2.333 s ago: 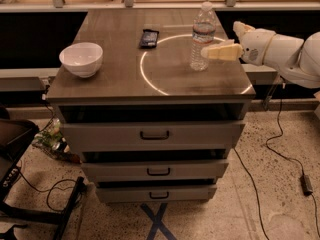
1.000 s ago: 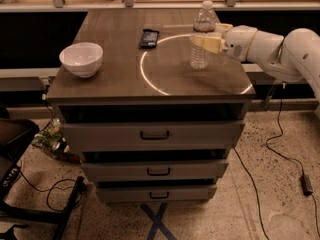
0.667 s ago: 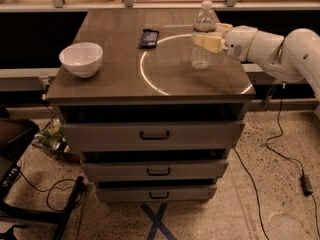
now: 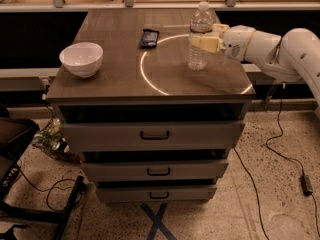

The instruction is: Place water bottle into white bowl

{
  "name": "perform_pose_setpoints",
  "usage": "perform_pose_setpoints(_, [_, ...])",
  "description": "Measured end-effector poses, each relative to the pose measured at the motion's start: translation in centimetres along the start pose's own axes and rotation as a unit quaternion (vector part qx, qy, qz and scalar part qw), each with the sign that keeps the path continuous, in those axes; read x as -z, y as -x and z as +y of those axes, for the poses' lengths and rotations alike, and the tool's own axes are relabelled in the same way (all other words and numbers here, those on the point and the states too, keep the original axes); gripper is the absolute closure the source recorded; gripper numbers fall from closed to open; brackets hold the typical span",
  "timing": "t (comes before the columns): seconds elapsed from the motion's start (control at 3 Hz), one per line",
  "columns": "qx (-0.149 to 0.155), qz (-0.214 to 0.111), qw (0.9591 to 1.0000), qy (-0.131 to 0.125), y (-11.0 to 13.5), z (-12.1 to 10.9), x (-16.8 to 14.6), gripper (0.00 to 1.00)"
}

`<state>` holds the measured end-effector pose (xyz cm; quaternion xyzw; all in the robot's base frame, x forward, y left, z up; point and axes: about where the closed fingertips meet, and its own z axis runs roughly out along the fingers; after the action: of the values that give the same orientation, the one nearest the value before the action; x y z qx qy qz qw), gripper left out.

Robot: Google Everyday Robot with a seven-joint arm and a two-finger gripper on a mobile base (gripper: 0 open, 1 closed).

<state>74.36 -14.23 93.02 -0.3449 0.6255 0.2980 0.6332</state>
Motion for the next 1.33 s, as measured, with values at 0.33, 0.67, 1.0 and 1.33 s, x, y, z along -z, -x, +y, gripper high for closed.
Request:
perform_pose_setpoints(0.33, [-0.003, -0.003, 1.0000, 0.006, 0.8, 0.3, -0.7, 1.00])
perform_pose_setpoints(0.67, [-0.003, -0.013, 0.9996, 0.025, 4.7, 1.4, -2.8, 1.00])
perform_pose_setpoints(1.0, [0.000, -0.009, 0.9984, 0.057, 8.5, 4.6, -6.7, 1.00])
perform_pose_setpoints(1.33, [-0.004, -0.006, 0.9964, 0.085, 10.3, 8.2, -11.3, 1.00])
